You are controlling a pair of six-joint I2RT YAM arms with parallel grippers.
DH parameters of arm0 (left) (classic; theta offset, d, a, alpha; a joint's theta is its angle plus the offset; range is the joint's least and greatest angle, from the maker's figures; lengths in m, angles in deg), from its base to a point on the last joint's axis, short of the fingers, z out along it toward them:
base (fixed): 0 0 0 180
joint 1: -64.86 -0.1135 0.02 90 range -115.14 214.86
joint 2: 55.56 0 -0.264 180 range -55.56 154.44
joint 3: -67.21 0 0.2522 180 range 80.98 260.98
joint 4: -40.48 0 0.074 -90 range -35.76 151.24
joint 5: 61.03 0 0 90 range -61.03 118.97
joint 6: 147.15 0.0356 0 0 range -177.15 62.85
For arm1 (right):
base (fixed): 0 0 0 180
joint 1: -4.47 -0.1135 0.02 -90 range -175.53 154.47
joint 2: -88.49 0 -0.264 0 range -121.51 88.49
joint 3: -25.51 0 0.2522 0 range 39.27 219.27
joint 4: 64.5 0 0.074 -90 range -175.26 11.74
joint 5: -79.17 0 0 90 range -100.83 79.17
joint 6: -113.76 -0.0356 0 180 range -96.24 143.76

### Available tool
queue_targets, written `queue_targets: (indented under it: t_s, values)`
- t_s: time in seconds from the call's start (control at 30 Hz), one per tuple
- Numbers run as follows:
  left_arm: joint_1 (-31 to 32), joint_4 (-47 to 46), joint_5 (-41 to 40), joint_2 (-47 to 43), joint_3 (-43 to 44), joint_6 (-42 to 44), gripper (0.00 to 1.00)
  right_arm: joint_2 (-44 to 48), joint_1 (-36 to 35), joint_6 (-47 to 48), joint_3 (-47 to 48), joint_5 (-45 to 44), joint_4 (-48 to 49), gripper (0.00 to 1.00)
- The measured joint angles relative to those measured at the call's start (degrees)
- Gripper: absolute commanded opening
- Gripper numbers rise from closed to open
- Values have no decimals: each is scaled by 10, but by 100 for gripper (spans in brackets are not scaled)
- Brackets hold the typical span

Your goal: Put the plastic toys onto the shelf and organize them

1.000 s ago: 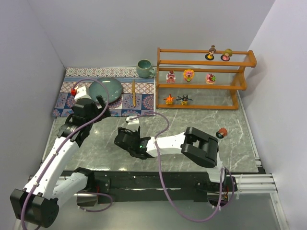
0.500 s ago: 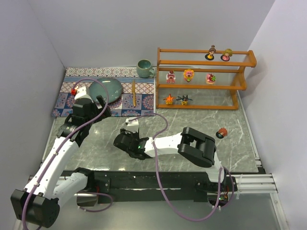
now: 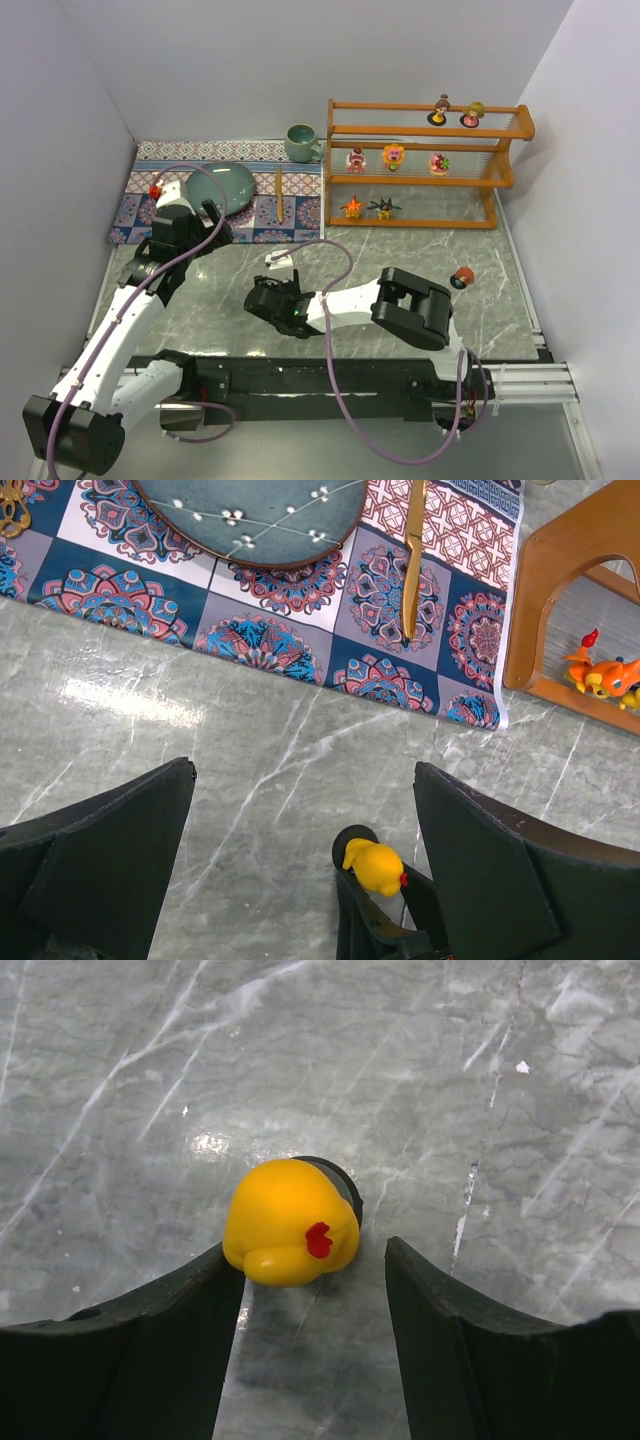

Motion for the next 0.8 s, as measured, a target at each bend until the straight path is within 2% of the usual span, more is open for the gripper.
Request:
queue_targets:
  t_s: [0.4, 0.63, 0.8]
  values:
    - [0, -1, 2, 0, -2, 0, 97, 12, 1, 6, 1, 3, 9, 65]
    - [-1, -3, 8, 0, -2, 0, 97, 13, 10, 28, 1, 17, 30, 57]
    - [-2, -3, 10, 0, -2, 0, 97, 13, 12, 40, 1, 18, 38, 47]
